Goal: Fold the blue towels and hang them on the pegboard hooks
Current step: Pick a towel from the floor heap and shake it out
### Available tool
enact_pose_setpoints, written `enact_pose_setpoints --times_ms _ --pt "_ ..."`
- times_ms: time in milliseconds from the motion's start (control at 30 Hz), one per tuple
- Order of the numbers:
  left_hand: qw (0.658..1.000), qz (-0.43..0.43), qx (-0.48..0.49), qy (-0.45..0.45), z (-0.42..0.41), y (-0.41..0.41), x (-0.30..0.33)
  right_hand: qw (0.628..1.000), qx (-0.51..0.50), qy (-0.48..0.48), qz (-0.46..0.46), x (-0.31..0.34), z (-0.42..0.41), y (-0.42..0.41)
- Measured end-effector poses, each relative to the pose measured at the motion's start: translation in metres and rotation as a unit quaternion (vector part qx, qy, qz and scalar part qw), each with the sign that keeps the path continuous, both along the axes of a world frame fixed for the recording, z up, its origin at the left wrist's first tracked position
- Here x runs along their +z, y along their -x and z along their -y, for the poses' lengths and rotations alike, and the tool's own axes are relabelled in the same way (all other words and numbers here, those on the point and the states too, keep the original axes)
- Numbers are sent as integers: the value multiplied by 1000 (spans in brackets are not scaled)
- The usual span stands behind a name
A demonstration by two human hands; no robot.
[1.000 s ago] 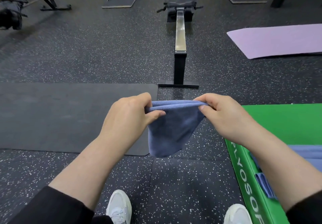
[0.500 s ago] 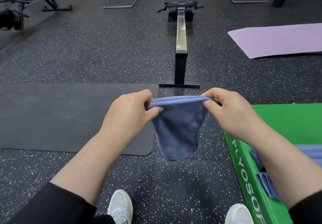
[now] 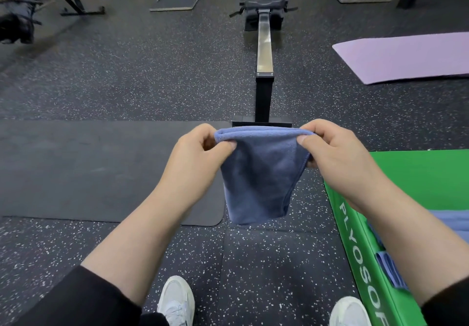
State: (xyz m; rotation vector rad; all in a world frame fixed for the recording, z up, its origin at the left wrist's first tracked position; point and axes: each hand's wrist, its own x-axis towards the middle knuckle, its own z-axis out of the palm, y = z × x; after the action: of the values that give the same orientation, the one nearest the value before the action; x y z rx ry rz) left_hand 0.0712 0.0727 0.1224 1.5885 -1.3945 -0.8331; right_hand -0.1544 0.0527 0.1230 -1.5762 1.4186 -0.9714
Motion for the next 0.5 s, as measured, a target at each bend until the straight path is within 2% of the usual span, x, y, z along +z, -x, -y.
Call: enact_pose_setpoints --times_ms 200,333,500 --pt "995 -48 84 -17 -3 17 -8 999 -23 -37 3 -8 -2 -8" --pt "994 -33 102 9 -3 30 -11 998 -37 -52 17 -14 -5 -16" --pt "996 25 73 34 -10 54 -13 996 -48 -49 54 -17 -7 -29"
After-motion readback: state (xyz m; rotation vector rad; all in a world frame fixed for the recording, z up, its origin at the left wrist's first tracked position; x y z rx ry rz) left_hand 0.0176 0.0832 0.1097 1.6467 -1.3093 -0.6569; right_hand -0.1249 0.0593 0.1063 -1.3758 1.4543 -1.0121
